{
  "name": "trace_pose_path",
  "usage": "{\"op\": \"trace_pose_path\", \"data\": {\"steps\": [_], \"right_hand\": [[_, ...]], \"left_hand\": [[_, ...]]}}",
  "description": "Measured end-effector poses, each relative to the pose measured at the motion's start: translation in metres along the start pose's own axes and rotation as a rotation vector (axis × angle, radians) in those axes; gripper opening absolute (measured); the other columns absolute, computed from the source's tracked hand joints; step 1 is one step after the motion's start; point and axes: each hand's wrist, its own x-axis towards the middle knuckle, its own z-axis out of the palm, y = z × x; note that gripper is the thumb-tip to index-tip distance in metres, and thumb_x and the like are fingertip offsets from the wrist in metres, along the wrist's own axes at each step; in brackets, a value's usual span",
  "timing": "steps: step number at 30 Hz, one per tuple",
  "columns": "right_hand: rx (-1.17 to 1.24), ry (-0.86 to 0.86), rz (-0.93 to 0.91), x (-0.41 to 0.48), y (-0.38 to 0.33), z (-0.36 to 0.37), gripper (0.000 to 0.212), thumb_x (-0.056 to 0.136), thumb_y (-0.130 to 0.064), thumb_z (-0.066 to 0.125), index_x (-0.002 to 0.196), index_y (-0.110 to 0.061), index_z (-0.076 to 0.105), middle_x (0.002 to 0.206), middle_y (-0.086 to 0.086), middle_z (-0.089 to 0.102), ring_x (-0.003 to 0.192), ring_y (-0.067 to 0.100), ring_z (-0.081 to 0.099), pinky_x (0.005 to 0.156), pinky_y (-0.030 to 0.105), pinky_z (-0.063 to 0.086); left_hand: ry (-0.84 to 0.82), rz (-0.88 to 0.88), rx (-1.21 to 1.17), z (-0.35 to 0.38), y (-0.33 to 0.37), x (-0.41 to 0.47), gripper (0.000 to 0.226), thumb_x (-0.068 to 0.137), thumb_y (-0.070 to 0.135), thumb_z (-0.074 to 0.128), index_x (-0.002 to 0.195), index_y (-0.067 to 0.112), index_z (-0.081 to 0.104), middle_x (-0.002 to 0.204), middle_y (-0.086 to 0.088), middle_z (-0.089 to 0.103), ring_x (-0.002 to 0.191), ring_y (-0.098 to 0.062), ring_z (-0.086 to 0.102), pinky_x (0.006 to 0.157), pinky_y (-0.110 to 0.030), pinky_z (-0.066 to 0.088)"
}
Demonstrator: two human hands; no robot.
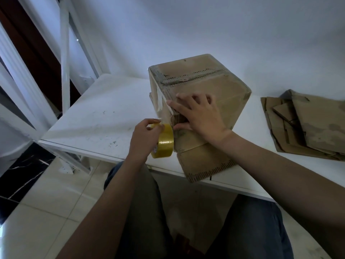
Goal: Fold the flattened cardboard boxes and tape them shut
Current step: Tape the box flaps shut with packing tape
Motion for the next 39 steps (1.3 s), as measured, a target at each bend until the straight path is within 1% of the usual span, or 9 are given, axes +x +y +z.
{"op": "trace_pose_path", "data": {"steps": [6,10,13,20,24,28,31,34,39], "right_hand": [[0.029,-0.019,-0.024,-0.012,0.005,0.002,0.094,0.072,-0.075,0.065,0.152,-0.04,0.03,0.148,0.004,0.04,0.124,0.032,0.038,0.1,0.05,0.03],[0.27,0.061,0.118,-0.008,0.002,-0.008,0.054,0.09,-0.073,0.044,0.139,-0.051,0.049,0.141,-0.006,0.05,0.115,0.027,0.042,0.093,0.042,0.028],[0.334,0.107,0.164,-0.008,-0.004,-0.006,0.039,0.096,-0.062,0.045,0.132,-0.052,0.057,0.138,-0.008,0.053,0.112,0.027,0.043,0.091,0.042,0.029],[0.243,-0.036,0.043,-0.019,0.004,-0.009,0.078,0.084,-0.051,0.07,0.152,-0.042,0.033,0.154,-0.002,0.036,0.129,0.028,0.032,0.105,0.048,0.027],[0.203,-0.04,-0.049,-0.02,0.032,-0.028,0.055,0.098,-0.056,0.041,0.15,-0.04,0.039,0.151,-0.004,0.044,0.127,0.028,0.033,0.095,0.04,0.025],[0.074,0.014,0.276,-0.034,0.078,-0.039,0.044,0.101,-0.051,0.044,0.143,-0.04,0.045,0.152,0.002,0.039,0.13,0.037,0.034,0.101,0.051,0.03],[0.05,-0.186,0.579,-0.044,0.113,-0.037,0.056,0.1,-0.06,0.036,0.149,-0.035,0.033,0.158,0.01,0.029,0.135,0.042,0.027,0.106,0.056,0.026],[0.185,-0.368,0.576,-0.049,0.127,-0.035,0.068,0.097,-0.069,0.029,0.154,-0.033,0.026,0.149,0.009,0.044,0.132,0.04,0.032,0.102,0.055,0.031],[0.128,-0.228,0.503,-0.059,0.13,-0.041,0.058,0.095,-0.062,0.045,0.142,-0.028,0.049,0.119,0.004,0.066,0.114,0.034,0.046,0.088,0.046,0.038]], "left_hand": [[-0.005,0.005,-0.006,-0.003,0.002,-0.002,0.03,0.093,0.034,0.066,0.123,0.029,0.063,0.114,0.006,0.054,0.107,-0.022,0.056,0.095,-0.052,0.054],[-0.013,0.021,-0.014,-0.006,0.005,-0.006,0.031,0.093,0.034,0.066,0.123,0.028,0.064,0.115,0.003,0.056,0.109,-0.023,0.057,0.095,-0.053,0.054],[-0.012,0.042,-0.013,-0.008,0.008,-0.012,0.032,0.093,0.034,0.066,0.124,0.027,0.064,0.118,0.002,0.056,0.11,-0.023,0.056,0.095,-0.053,0.054],[0.053,0.226,0.063,-0.018,0.026,-0.034,0.028,0.092,0.031,0.068,0.118,0.035,0.059,0.118,0.009,0.056,0.106,-0.017,0.055,0.085,-0.036,0.051],[0.025,0.301,0.015,-0.021,0.049,-0.049,0.025,0.091,0.031,0.069,0.115,0.034,0.061,0.113,0.012,0.056,0.105,-0.017,0.057,0.084,-0.035,0.052],[-0.02,0.374,0.002,-0.012,0.069,-0.06,0.019,0.09,0.032,0.071,0.104,0.041,0.062,0.1,0.024,0.057,0.097,-0.013,0.058,0.074,-0.027,0.049],[-0.029,0.428,0.026,-0.002,0.081,-0.065,0.019,0.089,0.033,0.071,0.097,0.046,0.059,0.095,0.027,0.057,0.091,-0.007,0.058,0.069,-0.022,0.045],[-0.047,0.46,0.036,0.009,0.087,-0.067,0.021,0.089,0.034,0.072,0.11,0.038,0.066,0.096,0.022,0.062,0.093,-0.009,0.061,0.075,-0.029,0.052],[-0.1,0.422,0.098,0.028,0.082,-0.065,0.03,0.088,0.041,0.071,0.117,0.034,0.069,0.101,0.008,0.071,0.094,-0.012,0.066,0.08,-0.042,0.06]]}}
